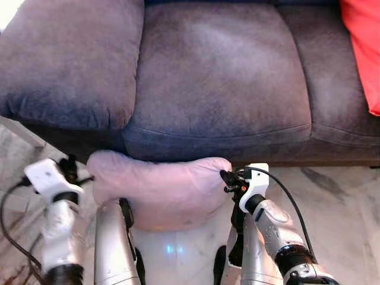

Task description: Move the pillow to the sofa from floor

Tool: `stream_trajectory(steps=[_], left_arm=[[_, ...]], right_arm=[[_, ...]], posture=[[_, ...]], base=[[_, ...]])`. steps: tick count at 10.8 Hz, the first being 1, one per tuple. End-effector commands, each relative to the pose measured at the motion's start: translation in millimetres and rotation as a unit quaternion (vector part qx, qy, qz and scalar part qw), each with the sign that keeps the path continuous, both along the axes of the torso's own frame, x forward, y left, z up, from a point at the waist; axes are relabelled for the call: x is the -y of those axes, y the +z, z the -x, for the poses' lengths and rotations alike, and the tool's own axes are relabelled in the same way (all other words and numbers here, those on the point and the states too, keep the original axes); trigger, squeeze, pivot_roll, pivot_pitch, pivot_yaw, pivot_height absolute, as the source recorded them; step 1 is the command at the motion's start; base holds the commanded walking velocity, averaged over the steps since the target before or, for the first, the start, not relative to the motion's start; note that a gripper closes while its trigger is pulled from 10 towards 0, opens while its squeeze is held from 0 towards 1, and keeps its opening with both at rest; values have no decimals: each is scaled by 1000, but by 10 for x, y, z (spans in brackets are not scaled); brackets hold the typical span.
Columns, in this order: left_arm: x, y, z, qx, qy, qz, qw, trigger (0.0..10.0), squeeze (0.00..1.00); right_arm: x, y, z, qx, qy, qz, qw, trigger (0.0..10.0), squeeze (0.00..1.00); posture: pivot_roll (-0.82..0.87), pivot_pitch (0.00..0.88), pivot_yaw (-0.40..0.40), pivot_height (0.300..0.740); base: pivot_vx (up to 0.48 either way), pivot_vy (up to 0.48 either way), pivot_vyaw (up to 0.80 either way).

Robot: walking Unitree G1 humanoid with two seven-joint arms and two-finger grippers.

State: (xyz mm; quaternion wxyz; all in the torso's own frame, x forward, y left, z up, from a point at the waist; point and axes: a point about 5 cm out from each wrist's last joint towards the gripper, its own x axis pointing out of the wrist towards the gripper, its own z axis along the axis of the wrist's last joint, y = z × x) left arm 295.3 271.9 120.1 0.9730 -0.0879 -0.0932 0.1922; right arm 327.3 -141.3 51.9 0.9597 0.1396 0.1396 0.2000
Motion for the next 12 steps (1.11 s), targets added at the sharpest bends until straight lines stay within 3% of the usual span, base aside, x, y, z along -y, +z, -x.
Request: stream_trajectory(steps=[1, 3, 4, 5, 7, 9, 12], left_arm=[[-57, -61, 40, -17, 20, 13, 1000, 10000, 0], [141, 140, 16, 2, -16, -51, 999, 10000, 0], [390, 165, 54, 10, -71, -109, 991, 10000, 0], [484, 109, 122, 5, -80, -140, 987, 10000, 0], [737, 120, 231, 3, -115, -236, 965, 10000, 0], [780, 101, 301, -1, -120, -238, 964, 10000, 0], [801, 102, 338, -2, -115, -255, 960, 10000, 0]], right_arm=[[108, 27, -18, 13, -21, 8, 1000, 10000, 0], [62, 119, -53, 52, -21, 30, 998, 10000, 0], [24, 169, -29, 93, -41, 54, 993, 10000, 0], [-6, 177, 28, 117, -46, 66, 990, 10000, 0], [37, 217, 108, 153, -106, 68, 980, 10000, 0], [33, 327, 114, 192, -120, 93, 970, 10000, 0], [24, 324, 124, 192, -126, 96, 969, 10000, 0]], posture=[[78, 229, -61, 476], [84, 226, -57, 476], [87, 220, -55, 476], [88, 212, -49, 476], [86, 200, -33, 476], [93, 174, -20, 476], [95, 158, -14, 476]], base=[[0, 0, 0], [0, 0, 0], [0, 0, 0], [0, 0, 0], [0, 0, 0], [0, 0, 0], [0, 0, 0]])
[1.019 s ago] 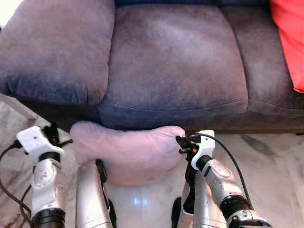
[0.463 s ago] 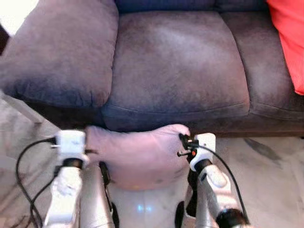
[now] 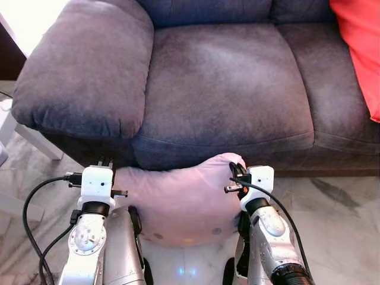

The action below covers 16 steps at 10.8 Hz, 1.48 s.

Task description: Move the pillow to the sofa from floor

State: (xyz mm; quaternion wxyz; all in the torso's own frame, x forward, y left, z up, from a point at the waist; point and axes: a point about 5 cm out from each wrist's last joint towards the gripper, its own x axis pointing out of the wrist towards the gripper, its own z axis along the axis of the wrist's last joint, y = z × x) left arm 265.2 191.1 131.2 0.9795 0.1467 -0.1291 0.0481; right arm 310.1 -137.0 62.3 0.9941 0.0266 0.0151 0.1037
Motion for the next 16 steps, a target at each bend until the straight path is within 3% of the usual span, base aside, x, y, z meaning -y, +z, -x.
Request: stream_trajectory(steps=[1, 4, 11, 16], left_arm=[[3, 37, 76, 12, 9, -4, 1000, 10000, 0], [59, 16, 203, 13, 8, 4, 1000, 10000, 0], [-17, 54, 203, 18, 32, 12, 999, 10000, 0], [-19, 78, 180, 22, 31, 12, 999, 10000, 0]], right_arm=[[55, 227, -37, 65, -20, -2, 998, 10000, 0], [38, 273, -43, 72, -25, 0, 997, 10000, 0], [35, 355, -58, 75, -22, -4, 997, 10000, 0], [-18, 421, -102, 81, -11, -6, 997, 10000, 0]], posture=[[93, 151, -12, 476], [90, 123, -10, 476], [88, 109, -17, 484], [92, 127, -22, 546]], base=[[0, 0, 0], [0, 0, 0], [0, 0, 0], [0, 0, 0]])
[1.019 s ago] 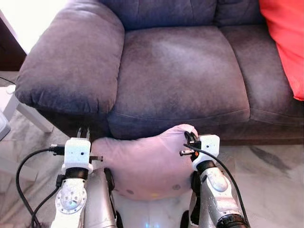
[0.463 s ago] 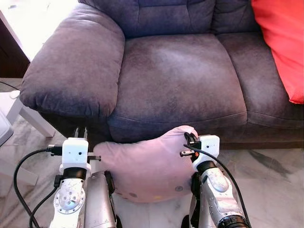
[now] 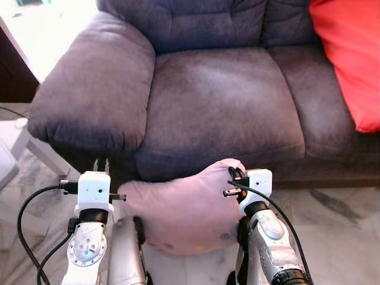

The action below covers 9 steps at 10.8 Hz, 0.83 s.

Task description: Move the pillow to the sofa from floor

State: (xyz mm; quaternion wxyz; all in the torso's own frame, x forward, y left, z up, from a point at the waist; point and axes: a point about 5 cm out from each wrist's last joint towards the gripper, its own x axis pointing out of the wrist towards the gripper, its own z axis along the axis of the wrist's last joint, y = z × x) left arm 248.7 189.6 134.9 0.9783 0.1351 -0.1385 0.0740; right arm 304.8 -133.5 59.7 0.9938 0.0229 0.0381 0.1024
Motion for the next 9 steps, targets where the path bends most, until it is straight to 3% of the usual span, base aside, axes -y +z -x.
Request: stream_trajectory(steps=[1, 9], left_arm=[[-34, 43, 14, 8, 9, -2, 1000, 10000, 0], [-74, 120, -21, 22, 14, -5, 1000, 10000, 0]], right_arm=[[13, 458, -164, 104, -9, -13, 994, 10000, 0], [-34, 536, -215, 110, -1, -19, 994, 10000, 0]], posture=[[93, 129, -22, 560], [99, 134, -23, 708]], base=[[0, 0, 0], [0, 0, 0]])
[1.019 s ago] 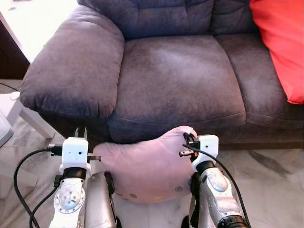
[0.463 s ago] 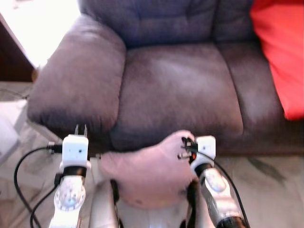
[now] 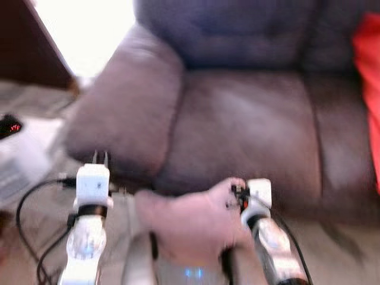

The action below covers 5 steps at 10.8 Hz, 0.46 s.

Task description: Move the pillow to the sofa from floor

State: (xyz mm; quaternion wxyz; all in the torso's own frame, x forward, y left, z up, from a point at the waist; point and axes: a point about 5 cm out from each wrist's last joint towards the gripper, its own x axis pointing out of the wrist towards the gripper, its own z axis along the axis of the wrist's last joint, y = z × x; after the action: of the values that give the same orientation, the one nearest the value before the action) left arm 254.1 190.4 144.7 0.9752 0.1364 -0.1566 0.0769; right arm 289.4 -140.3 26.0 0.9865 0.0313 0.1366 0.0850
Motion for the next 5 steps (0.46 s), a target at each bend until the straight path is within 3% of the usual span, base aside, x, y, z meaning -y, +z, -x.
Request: stream_trajectory(steps=[1, 4, 5], left_arm=[[-68, 60, 21, 9, 12, -6, 1000, 10000, 0], [-28, 125, 14, 16, -8, -20, 1000, 10000, 0], [-34, 114, 17, 14, -5, -18, 1000, 10000, 0]], right_arm=[[-126, 904, -373, 216, 17, -26, 976, 10000, 0], [-132, 938, -409, 218, 18, -33, 975, 10000, 0], [-117, 952, -419, 219, 16, -33, 975, 10000, 0]], posture=[[100, 133, -23, 723], [106, 130, -22, 723], [106, 130, -22, 723]], base=[[0, 0, 0], [0, 0, 0], [-371, 0, 0]])
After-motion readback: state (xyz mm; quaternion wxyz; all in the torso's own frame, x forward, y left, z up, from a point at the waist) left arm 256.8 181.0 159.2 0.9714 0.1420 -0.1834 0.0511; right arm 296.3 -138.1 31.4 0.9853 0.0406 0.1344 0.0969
